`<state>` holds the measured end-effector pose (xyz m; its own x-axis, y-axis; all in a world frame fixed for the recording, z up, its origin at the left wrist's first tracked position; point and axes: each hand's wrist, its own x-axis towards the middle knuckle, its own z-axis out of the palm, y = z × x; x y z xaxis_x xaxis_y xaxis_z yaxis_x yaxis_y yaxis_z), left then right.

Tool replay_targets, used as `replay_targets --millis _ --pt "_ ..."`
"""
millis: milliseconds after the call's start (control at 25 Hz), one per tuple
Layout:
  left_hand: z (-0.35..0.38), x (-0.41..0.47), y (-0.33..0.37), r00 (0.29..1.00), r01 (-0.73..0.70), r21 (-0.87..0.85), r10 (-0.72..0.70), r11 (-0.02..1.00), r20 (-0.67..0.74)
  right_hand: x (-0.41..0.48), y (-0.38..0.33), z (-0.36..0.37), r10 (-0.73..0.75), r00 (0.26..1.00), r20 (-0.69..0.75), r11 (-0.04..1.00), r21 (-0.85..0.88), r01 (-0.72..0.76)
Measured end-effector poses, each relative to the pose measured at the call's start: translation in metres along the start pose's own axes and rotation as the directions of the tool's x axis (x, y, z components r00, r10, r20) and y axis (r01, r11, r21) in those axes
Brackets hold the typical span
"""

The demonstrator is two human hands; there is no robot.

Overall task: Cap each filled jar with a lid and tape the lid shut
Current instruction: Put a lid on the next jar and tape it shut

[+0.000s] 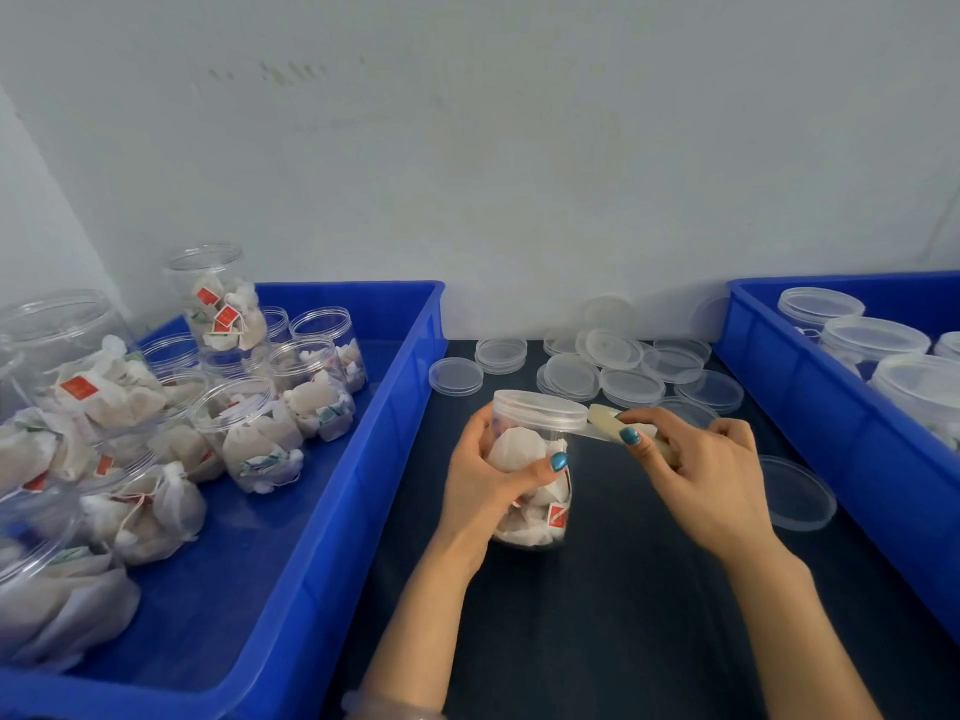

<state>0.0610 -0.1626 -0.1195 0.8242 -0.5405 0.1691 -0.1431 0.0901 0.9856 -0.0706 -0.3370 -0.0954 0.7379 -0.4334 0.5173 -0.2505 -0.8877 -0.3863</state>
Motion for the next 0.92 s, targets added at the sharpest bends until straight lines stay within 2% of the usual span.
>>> replay_targets --millis 240,440,600,760,840,920 --pt "-0.003 -0.008 0.009 0.974 0.127 -0.217 -0.080 0.968 0.214 0.001 0.002 -0.003 0.050 0.993 -0.105 0.994 0.099 -0.039" --pt "-0.004 -0.013 0.011 0.934 0.163 -0.307 -0.046 0.938 0.355 0.003 0.000 -0.001 0.049 0.998 -0.026 0.973 0.228 -0.042" --pt "-0.004 -0.014 0.008 0.885 0.279 -0.305 -0.120 0.911 0.451 0.003 0.002 -0.001 -0.009 1.000 0.029 0.946 0.324 -0.001" --pt "-0.010 -0.012 0.011 0.880 0.261 -0.156 -0.168 0.953 0.444 0.002 0.002 0.000 -0.093 0.991 0.092 0.904 0.426 0.045" --pt "-0.011 -0.007 0.012 0.936 0.129 -0.089 -0.092 0.988 0.339 0.002 0.000 0.002 -0.081 0.993 0.091 0.912 0.409 0.037" --pt "-0.009 -0.005 0.011 0.980 -0.045 -0.044 0.052 0.998 0.192 0.002 -0.001 0.003 -0.053 0.994 0.094 0.939 0.344 0.018"
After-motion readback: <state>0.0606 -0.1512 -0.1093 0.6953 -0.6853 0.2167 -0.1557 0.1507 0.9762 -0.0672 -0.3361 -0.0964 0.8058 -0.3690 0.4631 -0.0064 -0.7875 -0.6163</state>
